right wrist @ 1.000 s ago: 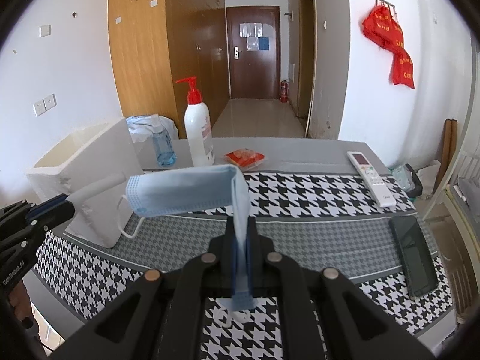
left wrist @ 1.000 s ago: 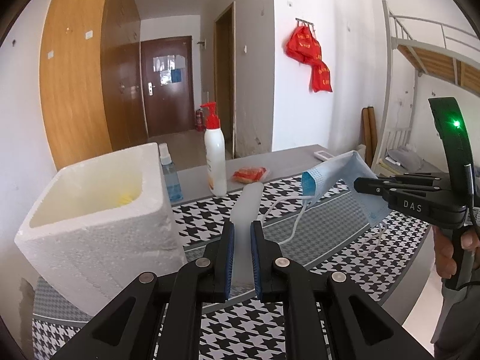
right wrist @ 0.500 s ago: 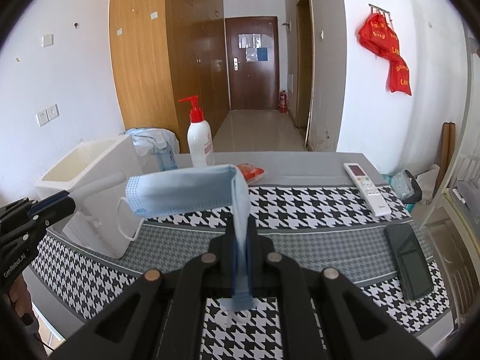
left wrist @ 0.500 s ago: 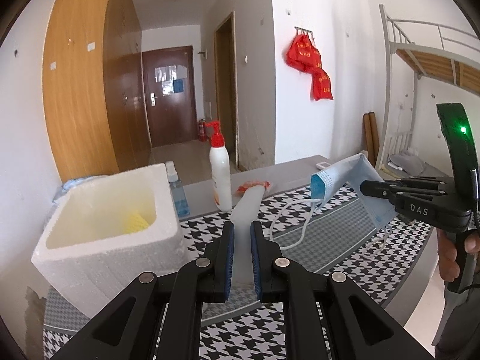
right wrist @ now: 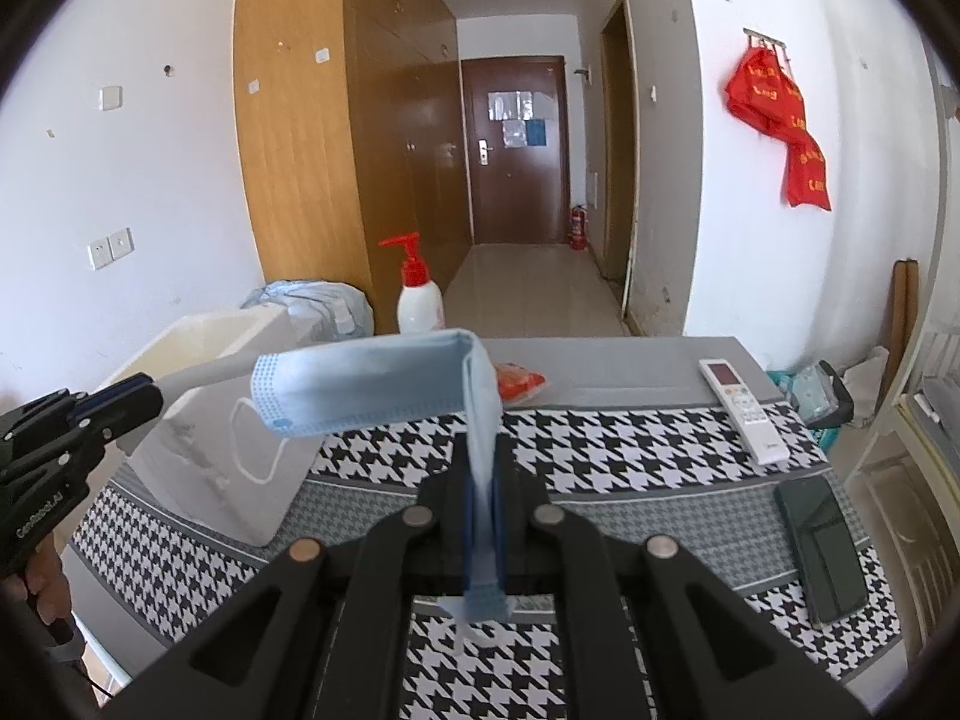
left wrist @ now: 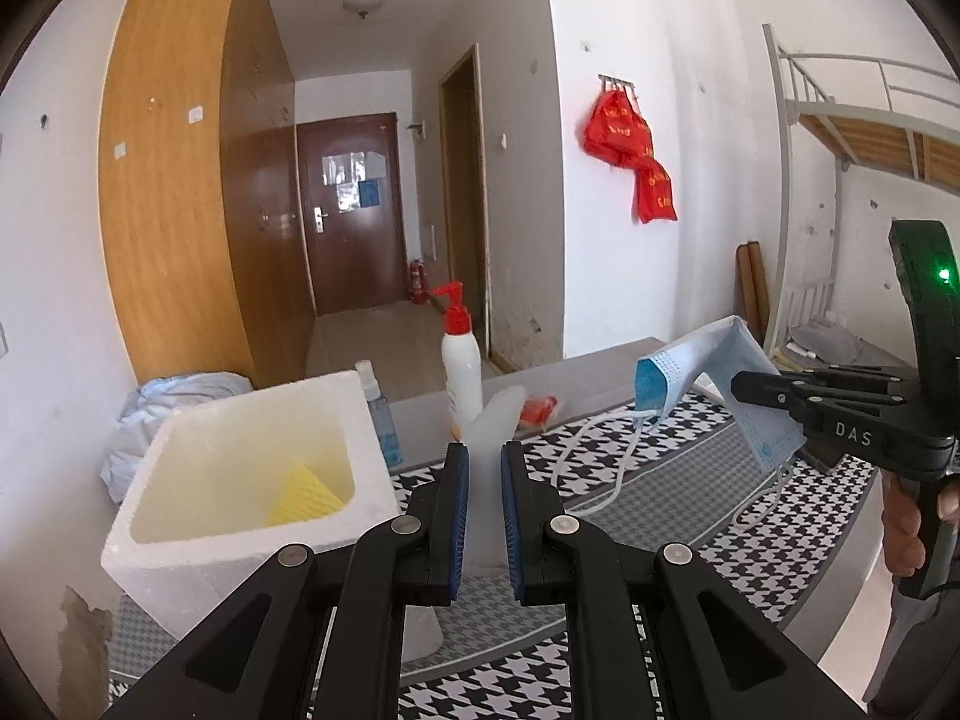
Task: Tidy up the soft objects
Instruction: 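Carry the strip with the left tool while the right tool carries the mask to the box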
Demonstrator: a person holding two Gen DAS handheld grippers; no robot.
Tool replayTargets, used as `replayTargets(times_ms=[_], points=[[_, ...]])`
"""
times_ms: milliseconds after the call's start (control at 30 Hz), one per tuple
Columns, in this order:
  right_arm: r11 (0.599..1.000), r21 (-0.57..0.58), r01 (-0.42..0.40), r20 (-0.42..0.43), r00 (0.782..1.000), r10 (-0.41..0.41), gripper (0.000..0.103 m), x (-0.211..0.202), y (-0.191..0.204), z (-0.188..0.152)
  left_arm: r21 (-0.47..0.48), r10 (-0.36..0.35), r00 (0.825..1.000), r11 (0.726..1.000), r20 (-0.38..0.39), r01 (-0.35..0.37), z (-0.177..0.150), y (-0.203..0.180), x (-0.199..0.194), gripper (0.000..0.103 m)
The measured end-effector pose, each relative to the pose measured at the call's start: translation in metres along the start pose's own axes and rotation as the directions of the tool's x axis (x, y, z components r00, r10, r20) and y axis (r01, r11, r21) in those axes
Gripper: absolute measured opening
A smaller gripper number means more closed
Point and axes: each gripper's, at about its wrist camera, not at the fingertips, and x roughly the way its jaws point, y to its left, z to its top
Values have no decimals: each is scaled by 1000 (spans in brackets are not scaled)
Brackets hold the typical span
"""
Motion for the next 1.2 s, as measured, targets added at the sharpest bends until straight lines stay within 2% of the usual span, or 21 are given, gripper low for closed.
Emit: replayTargets(times_ms=[533, 1200], points=[[998, 1, -62, 51, 997, 62, 8, 3, 12, 17, -23, 55, 998, 998, 34, -55, 12, 19, -3, 12], [990, -54, -129, 48, 990, 132, 8, 21, 40, 27, -96, 160, 986, 983, 39, -156, 16, 61, -8, 9]])
